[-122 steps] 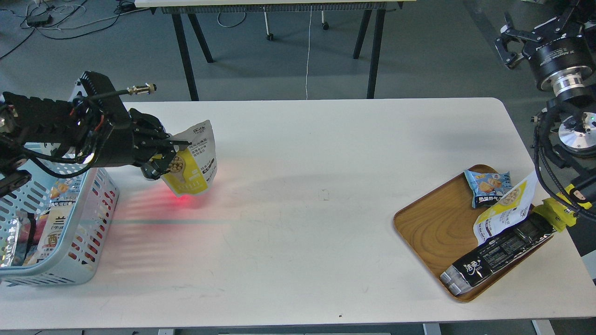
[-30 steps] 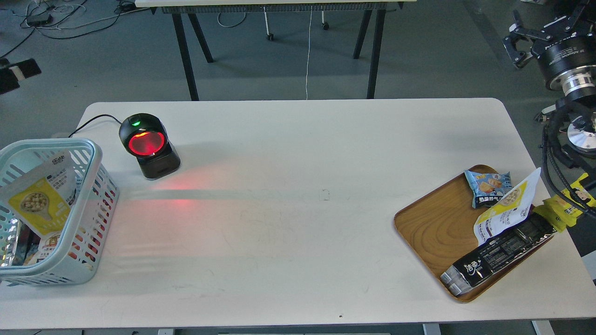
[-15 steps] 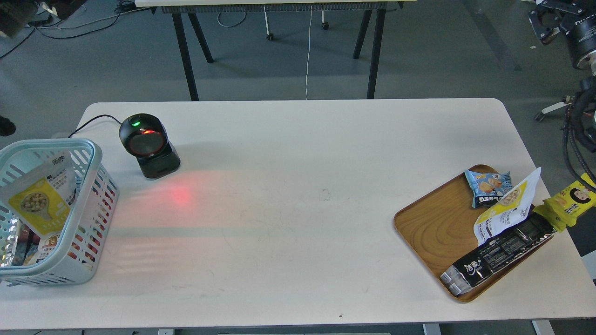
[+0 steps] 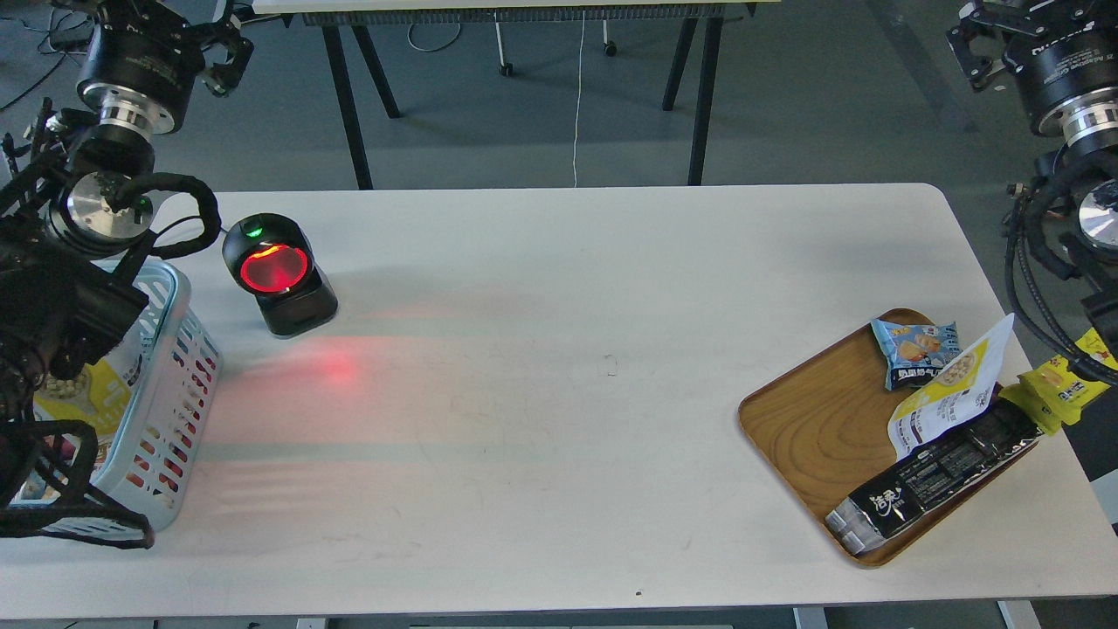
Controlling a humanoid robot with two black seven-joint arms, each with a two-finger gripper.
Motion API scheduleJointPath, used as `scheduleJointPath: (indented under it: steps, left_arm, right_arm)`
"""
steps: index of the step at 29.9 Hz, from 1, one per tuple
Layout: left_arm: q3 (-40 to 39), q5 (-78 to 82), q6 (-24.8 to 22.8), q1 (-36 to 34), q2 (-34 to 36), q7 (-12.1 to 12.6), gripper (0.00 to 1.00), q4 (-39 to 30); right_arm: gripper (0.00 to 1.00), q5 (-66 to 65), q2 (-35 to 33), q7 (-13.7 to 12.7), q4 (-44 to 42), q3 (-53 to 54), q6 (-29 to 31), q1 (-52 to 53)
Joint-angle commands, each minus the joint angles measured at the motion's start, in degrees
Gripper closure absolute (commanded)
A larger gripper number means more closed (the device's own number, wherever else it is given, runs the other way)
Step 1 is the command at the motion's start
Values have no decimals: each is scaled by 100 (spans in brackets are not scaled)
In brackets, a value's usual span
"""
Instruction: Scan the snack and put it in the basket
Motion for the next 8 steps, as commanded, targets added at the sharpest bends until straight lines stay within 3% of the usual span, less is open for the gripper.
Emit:
scheduleJointPath:
  steps: [1,8]
  left_arm:
    - [-193,-252,1,5,-207,10,0,122]
    - [-202,-323,1,5,-321,-16,0,96]
  right_arm:
    - [1,0,239,25,-94,11,1,-42]
    - [1,-9,477,16,-200,-15,1,-148]
